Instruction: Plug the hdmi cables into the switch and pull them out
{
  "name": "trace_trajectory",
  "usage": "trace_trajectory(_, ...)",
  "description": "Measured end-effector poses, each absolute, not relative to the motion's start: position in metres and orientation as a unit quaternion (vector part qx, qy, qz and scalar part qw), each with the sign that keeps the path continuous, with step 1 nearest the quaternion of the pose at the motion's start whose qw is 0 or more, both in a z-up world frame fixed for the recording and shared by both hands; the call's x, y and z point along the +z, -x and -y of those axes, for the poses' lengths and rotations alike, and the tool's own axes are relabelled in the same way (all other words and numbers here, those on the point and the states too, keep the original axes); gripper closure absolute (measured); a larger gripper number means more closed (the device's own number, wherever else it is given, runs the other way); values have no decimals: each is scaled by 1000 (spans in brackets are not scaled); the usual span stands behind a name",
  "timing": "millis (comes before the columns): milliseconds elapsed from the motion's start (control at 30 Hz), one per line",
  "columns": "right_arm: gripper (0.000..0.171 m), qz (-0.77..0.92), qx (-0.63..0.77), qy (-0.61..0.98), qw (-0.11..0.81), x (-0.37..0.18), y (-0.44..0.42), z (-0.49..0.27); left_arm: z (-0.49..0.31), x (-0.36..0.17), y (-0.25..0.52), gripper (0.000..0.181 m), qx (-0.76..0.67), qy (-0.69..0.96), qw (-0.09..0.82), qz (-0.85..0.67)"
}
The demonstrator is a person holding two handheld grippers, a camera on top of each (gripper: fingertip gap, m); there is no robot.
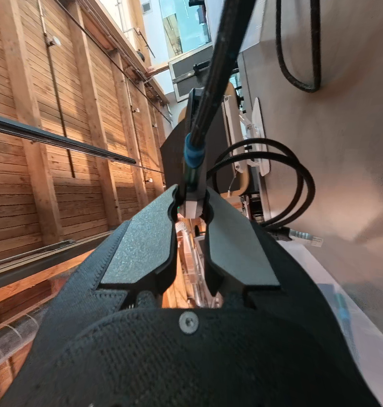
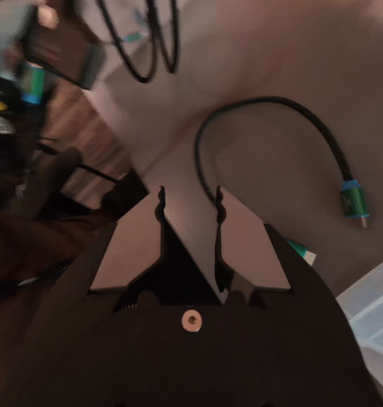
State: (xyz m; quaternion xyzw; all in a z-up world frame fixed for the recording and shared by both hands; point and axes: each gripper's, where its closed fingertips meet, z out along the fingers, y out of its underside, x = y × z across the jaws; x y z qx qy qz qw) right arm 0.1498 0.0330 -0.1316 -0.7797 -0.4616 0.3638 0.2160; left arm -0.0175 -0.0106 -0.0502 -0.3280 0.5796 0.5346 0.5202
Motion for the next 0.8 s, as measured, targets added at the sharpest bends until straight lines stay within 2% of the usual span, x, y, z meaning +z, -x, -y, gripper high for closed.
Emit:
trace_trajectory(67,127,442,304,807,246,-153,-147,-58,7,-53,20,162,531,346,517,-575)
trace_trajectory(167,120,405,252,824,307,-154,-147,-99,1,-60,25,162,533,367,501,-574)
trace_trajectory(233,110,392,238,832,312,-153,-146,-114,-2,-68,28,162,532,373,492,-579)
trace_trajectory(300,104,395,164,849,311,-161,-156,-132,-2,-75,29,162,528,378,491,-580)
trace_trajectory(533,99,435,-26,848,302,-164,-174,-161,-11,-85,35,162,520,412,495,-560)
trace_trajectory(600,99,458,-92,835,290,-166,-179,-173,-13,-87,35,162,514,421,493,-562)
trace_trajectory(700,98,495,-118,837,200,-187,-180,-172,-18,-89,37,162,506,446,476,-564)
trace_trajectory(800,120,526,-115,826,167,-192,-164,-170,-19,-95,40,161,489,478,460,-566)
